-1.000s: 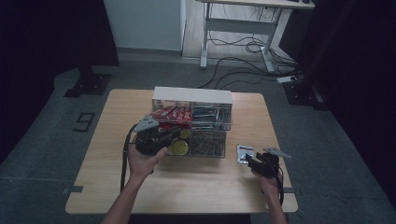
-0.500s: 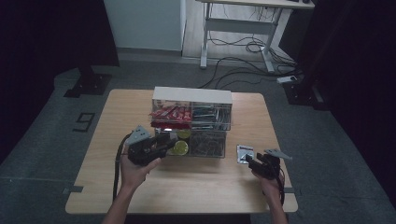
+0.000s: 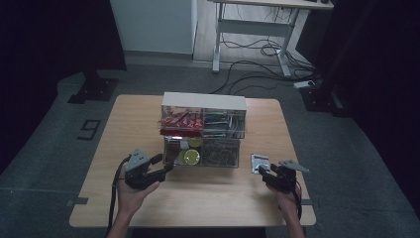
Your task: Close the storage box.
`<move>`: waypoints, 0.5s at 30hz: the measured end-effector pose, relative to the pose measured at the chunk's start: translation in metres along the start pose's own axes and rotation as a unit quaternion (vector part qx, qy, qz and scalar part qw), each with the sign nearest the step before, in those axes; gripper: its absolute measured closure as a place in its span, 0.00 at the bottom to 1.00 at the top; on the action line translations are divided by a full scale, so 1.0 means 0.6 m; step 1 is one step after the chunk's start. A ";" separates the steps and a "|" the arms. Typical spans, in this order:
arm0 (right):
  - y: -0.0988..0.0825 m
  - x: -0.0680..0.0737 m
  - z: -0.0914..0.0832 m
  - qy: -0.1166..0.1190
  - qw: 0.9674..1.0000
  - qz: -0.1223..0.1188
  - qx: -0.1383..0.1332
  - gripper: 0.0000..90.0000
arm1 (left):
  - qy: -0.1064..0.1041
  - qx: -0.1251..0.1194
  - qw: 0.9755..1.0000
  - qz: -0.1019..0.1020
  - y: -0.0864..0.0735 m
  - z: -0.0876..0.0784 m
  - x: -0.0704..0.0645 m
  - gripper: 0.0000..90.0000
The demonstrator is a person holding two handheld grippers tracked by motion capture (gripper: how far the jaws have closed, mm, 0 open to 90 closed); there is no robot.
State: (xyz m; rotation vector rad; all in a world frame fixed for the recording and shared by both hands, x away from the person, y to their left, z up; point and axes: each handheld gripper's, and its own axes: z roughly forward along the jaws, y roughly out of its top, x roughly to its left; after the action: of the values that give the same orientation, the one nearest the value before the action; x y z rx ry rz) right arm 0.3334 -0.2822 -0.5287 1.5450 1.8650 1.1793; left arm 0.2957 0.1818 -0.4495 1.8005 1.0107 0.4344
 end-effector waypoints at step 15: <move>-0.009 0.010 0.000 0.003 1.000 -0.006 0.014 0.44 | 0.031 0.064 0.997 -0.032 -0.078 0.029 0.053 0.48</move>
State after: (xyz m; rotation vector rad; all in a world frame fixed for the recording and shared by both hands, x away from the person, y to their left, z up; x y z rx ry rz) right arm 0.3287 -0.2763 -0.5321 1.5445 1.9008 1.1571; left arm 0.3055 0.2044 -0.5031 1.8733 1.1589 0.3966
